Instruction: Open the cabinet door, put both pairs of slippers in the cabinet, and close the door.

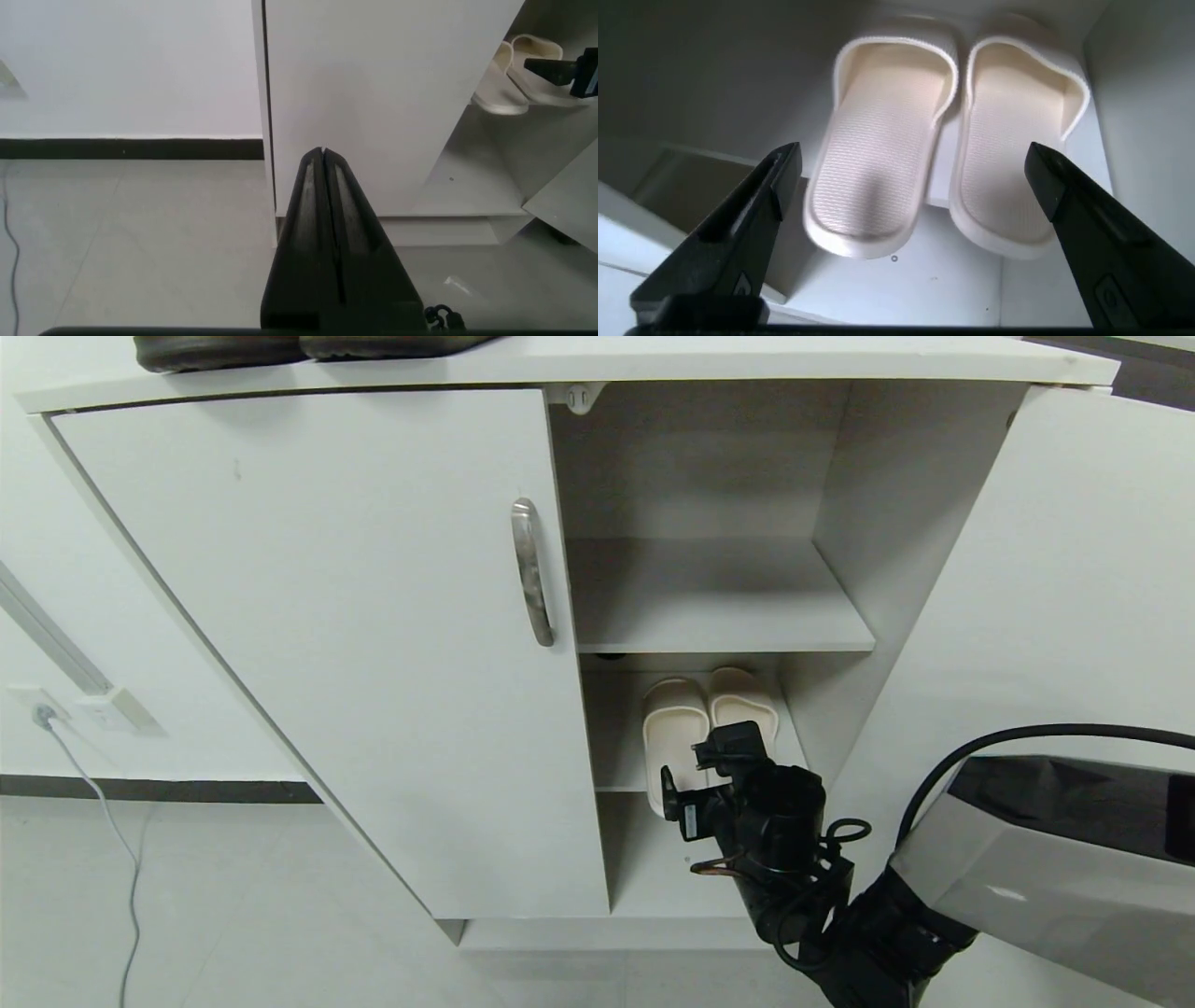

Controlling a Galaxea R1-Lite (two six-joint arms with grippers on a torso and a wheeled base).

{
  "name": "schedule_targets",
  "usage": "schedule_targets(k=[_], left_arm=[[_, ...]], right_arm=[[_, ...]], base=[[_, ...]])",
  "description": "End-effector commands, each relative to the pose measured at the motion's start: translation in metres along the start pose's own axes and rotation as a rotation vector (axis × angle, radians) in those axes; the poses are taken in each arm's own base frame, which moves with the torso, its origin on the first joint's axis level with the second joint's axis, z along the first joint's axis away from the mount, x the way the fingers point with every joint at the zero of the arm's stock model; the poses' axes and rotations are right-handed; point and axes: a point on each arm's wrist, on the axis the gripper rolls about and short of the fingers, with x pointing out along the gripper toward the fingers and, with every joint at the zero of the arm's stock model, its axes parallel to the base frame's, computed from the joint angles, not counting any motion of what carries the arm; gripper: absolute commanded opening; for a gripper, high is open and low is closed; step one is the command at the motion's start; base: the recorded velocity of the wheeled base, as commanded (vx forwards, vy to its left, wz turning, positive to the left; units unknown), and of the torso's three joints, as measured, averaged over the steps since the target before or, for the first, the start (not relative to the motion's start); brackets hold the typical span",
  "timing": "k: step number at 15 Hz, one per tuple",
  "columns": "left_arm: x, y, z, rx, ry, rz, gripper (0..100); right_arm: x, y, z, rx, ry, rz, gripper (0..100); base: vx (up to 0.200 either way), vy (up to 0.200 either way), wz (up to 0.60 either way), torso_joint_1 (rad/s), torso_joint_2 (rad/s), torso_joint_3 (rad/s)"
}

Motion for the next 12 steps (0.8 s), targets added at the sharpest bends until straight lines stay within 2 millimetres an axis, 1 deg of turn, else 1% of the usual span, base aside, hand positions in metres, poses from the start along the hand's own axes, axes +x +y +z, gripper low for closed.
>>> schedule_targets(k=[1, 5, 8, 12], left_arm=[[0.0001, 0.0000, 0.0000, -0.001, 0.002, 0.001, 0], [0.0001, 0.0000, 0.0000, -0.002, 0.002, 0.000, 0], [0.0000, 0.0000, 0.0000, -0.004, 0.000, 0.000, 0], [0.0001, 0.0000, 0.0000, -0.005, 0.002, 0.000, 0]], right_arm=[[-0.0026, 0.0018, 0.0034, 0.002, -0.007, 0.006, 100], [-0.0034, 0.0026, 0.0034, 0.003, -0.008, 0.008, 100], [-0.0063, 0.0065, 0.0036, 0.005, -0.011, 0.019, 100], [-0.0074, 0.0055, 0.0025, 0.001, -0.006, 0.006, 100]], base=[[0.000, 0.000, 0.00, 0.000, 0.00, 0.000], [0.000, 0.000, 0.00, 0.000, 0.00, 0.000], [-0.200, 0.000, 0.00, 0.006, 0.00, -0.001], [-0.200, 0.000, 0.00, 0.002, 0.00, 0.004]])
